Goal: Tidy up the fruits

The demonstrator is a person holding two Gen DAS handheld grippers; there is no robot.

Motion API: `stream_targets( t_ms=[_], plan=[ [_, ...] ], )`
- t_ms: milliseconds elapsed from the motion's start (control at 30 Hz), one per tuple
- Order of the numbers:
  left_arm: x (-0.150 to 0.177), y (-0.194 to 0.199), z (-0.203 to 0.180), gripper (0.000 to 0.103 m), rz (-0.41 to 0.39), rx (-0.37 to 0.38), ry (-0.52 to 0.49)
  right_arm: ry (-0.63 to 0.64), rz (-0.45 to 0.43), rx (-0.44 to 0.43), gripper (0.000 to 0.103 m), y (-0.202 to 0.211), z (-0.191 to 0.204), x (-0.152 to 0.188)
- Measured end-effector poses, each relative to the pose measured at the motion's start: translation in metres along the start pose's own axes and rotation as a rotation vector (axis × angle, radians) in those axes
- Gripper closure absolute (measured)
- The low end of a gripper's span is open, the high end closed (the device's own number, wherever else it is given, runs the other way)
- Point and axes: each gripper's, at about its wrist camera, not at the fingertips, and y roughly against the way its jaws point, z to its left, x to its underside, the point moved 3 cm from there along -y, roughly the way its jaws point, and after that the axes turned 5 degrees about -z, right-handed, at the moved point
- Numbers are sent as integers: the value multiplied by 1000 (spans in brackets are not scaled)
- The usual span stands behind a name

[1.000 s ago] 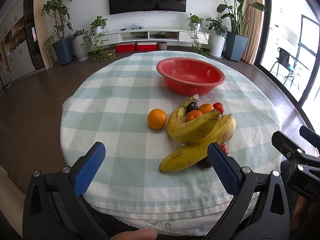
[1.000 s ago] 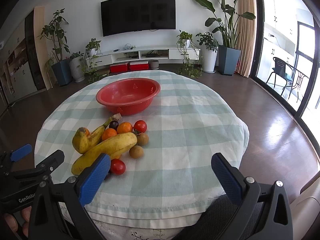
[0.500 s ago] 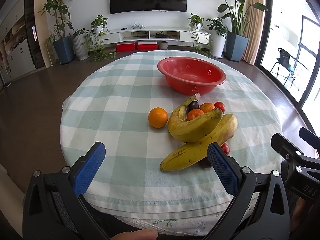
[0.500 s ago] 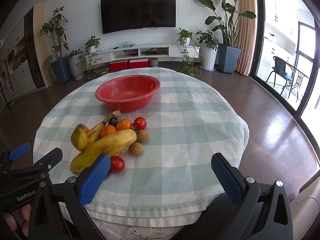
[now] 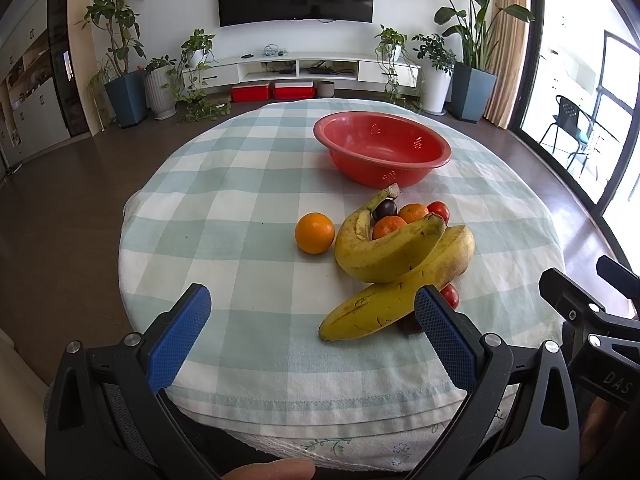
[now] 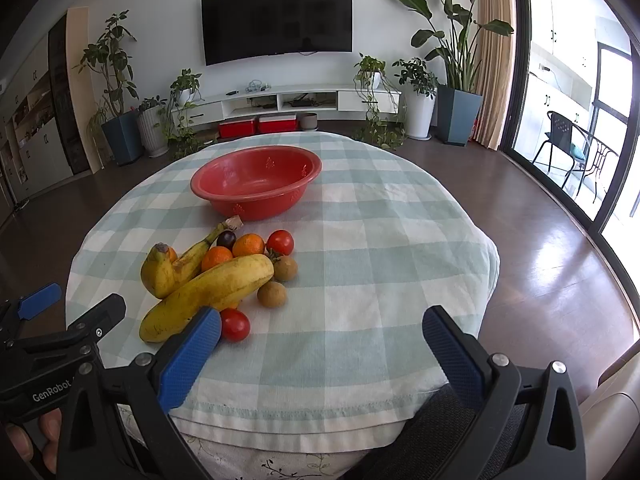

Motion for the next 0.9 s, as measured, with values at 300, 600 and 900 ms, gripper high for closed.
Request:
stream_targets(
  t_ms=[300, 600, 900],
  plan=[
    [0, 0, 0, 0, 2, 1, 1, 1, 3, 1, 0, 0, 0, -1],
    [0, 0, 0, 0, 3, 0, 1, 2, 6, 2, 0, 0, 1, -1],
    [1, -1, 3, 0, 3, 0, 1, 3, 9, 2, 0, -1, 1, -1]
  ],
)
